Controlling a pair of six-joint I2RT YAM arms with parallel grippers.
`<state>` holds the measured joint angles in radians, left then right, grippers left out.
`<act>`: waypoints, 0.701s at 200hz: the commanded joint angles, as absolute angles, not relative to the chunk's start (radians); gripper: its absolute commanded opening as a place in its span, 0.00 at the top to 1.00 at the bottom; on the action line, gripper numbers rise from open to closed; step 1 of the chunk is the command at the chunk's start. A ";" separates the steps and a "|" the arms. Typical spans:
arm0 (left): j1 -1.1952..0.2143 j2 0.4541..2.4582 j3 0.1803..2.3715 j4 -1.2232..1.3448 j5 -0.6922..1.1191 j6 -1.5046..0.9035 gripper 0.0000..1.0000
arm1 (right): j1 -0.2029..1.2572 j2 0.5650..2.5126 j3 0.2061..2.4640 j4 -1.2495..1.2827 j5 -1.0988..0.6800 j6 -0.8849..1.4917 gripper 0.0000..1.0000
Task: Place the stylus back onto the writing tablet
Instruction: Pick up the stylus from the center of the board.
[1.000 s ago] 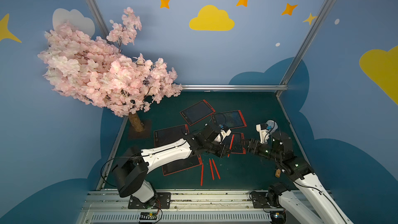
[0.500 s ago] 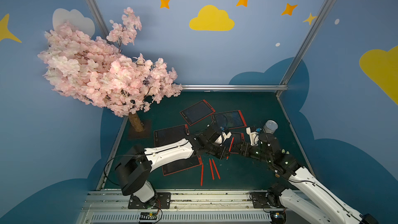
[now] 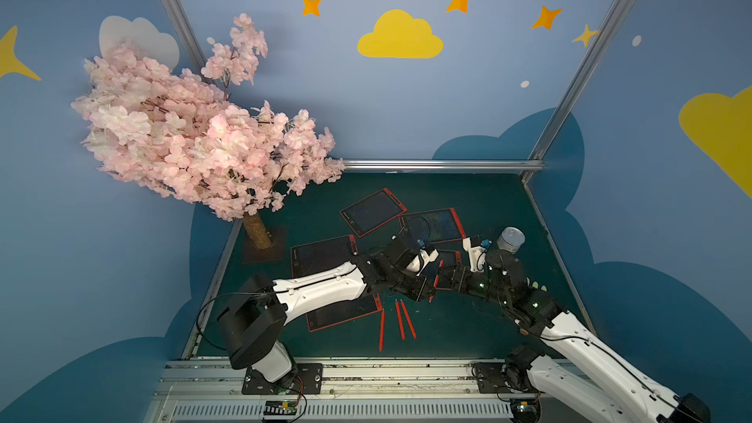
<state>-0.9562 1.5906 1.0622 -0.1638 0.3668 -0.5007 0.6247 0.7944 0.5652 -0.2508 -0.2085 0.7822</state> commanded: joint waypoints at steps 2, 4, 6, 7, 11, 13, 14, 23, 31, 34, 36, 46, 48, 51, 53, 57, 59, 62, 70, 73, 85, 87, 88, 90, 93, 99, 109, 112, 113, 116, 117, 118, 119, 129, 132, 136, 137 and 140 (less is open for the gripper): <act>-0.959 1.604 1.077 -0.148 0.377 -0.495 0.98 | 0.632 0.800 0.553 -0.221 -0.205 0.785 0.69; -0.958 1.605 1.077 -0.149 0.377 -0.495 0.98 | 0.632 0.800 0.552 -0.220 -0.206 0.787 0.69; -0.959 1.603 1.077 -0.148 0.377 -0.494 0.98 | 0.632 0.801 0.552 -0.220 -0.207 0.787 0.70; -0.959 1.604 1.077 -0.149 0.377 -0.495 0.98 | 0.632 0.801 0.552 -0.219 -0.207 0.787 0.70; -0.959 1.604 1.077 -0.149 0.377 -0.495 0.98 | 0.633 0.801 0.553 -0.219 -0.207 0.787 0.70; -0.959 1.604 1.077 -0.149 0.377 -0.494 0.98 | 0.634 0.802 0.552 -0.220 -0.207 0.787 0.71; -0.959 1.603 1.078 -0.149 0.377 -0.494 0.98 | 0.634 0.802 0.553 -0.220 -0.207 0.787 0.71; -0.959 1.604 1.077 -0.149 0.379 -0.494 0.98 | 0.634 0.802 0.552 -0.221 -0.207 0.787 0.72; -0.959 1.604 1.079 -0.150 0.380 -0.494 0.98 | 0.635 0.803 0.553 -0.221 -0.206 0.785 0.73; -0.959 1.605 1.080 -0.150 0.379 -0.493 0.98 | 0.635 0.804 0.552 -0.221 -0.205 0.785 0.73; -0.959 1.605 1.080 -0.151 0.379 -0.492 0.98 | 0.635 0.804 0.552 -0.221 -0.204 0.785 0.74; -0.959 1.605 1.081 -0.151 0.380 -0.491 0.98 | 0.635 0.805 0.555 -0.222 -0.204 0.785 0.75; -0.959 1.605 1.081 -0.150 0.380 -0.492 0.98 | 0.635 0.805 0.555 -0.222 -0.204 0.785 0.75; -0.959 1.605 1.081 -0.150 0.380 -0.491 0.98 | 0.636 0.806 0.555 -0.224 -0.204 0.785 0.76; -0.959 1.605 1.081 -0.150 0.380 -0.491 0.98 | 0.635 0.807 0.555 -0.223 -0.204 0.785 0.76; -0.959 1.605 1.081 -0.151 0.381 -0.492 0.98 | 0.636 0.807 0.556 -0.222 -0.204 0.785 0.76; -0.959 1.605 1.080 -0.150 0.381 -0.492 0.98 | 0.635 0.808 0.556 -0.222 -0.204 0.784 0.76; -0.959 1.605 1.081 -0.150 0.381 -0.492 0.98 | 0.635 0.810 0.557 -0.222 -0.204 0.784 0.76; -0.959 1.605 1.081 -0.150 0.382 -0.492 0.98 | 0.635 0.812 0.557 -0.224 -0.204 0.784 0.77; -0.959 1.607 1.081 -0.150 0.382 -0.492 0.98 | 0.636 0.813 0.557 -0.223 -0.204 0.783 0.77; -0.959 1.607 1.081 -0.145 0.387 -0.495 0.98 | 0.635 0.817 0.558 -0.223 -0.206 0.784 0.78; -0.959 1.606 1.081 -0.144 0.387 -0.495 0.98 | 0.635 0.818 0.558 -0.221 -0.205 0.783 0.78; -0.958 1.606 1.081 -0.143 0.387 -0.496 0.98 | 0.636 0.818 0.558 -0.221 -0.205 0.783 0.78; -0.959 1.606 1.081 -0.142 0.388 -0.496 0.98 | 0.636 0.818 0.558 -0.221 -0.206 0.784 0.78; -0.959 1.606 1.081 -0.141 0.388 -0.497 0.98 | 0.635 0.819 0.558 -0.221 -0.205 0.784 0.78; -0.959 1.608 1.082 -0.140 0.390 -0.498 0.98 | 0.637 0.820 0.561 -0.221 -0.204 0.783 0.78; -0.958 1.610 1.083 -0.138 0.394 -0.497 0.98 | 0.637 0.822 0.560 -0.221 -0.204 0.783 0.78; -0.959 1.609 1.083 -0.138 0.394 -0.497 0.98 | 0.637 0.823 0.561 -0.221 -0.204 0.782 0.79; -0.959 1.609 1.083 -0.138 0.394 -0.497 0.98 | 0.636 0.824 0.562 -0.221 -0.204 0.782 0.78; -0.959 1.609 1.083 -0.137 0.394 -0.497 0.98 | 0.637 0.826 0.563 -0.221 -0.204 0.781 0.79; -0.959 1.610 1.083 -0.138 0.394 -0.497 0.98 | 0.637 0.826 0.563 -0.221 -0.205 0.781 0.79; -0.958 1.610 1.084 -0.138 0.395 -0.498 0.98 | 0.637 0.825 0.563 -0.221 -0.204 0.781 0.79; -0.958 1.610 1.083 -0.138 0.395 -0.498 0.98 | 0.637 0.825 0.564 -0.221 -0.204 0.781 0.79; -0.959 1.609 1.084 -0.138 0.396 -0.496 0.98 | 0.637 0.828 0.567 -0.222 -0.204 0.779 0.81; -0.959 1.610 1.084 -0.138 0.396 -0.496 0.98 | 0.637 0.829 0.568 -0.224 -0.204 0.779 0.82; -0.959 1.611 1.084 -0.139 0.395 -0.496 0.98 | 0.637 0.831 0.569 -0.224 -0.204 0.778 0.83; -0.959 1.611 1.083 -0.139 0.394 -0.496 0.98 | 0.637 0.831 0.569 -0.224 -0.204 0.778 0.83; -0.959 1.611 1.084 -0.140 0.394 -0.495 0.98 | 0.637 0.831 0.570 -0.224 -0.203 0.777 0.83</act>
<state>-0.9562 1.5921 1.0622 -0.1631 0.3729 -0.5014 0.6323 0.8234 0.5629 -0.2310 -0.2092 0.7834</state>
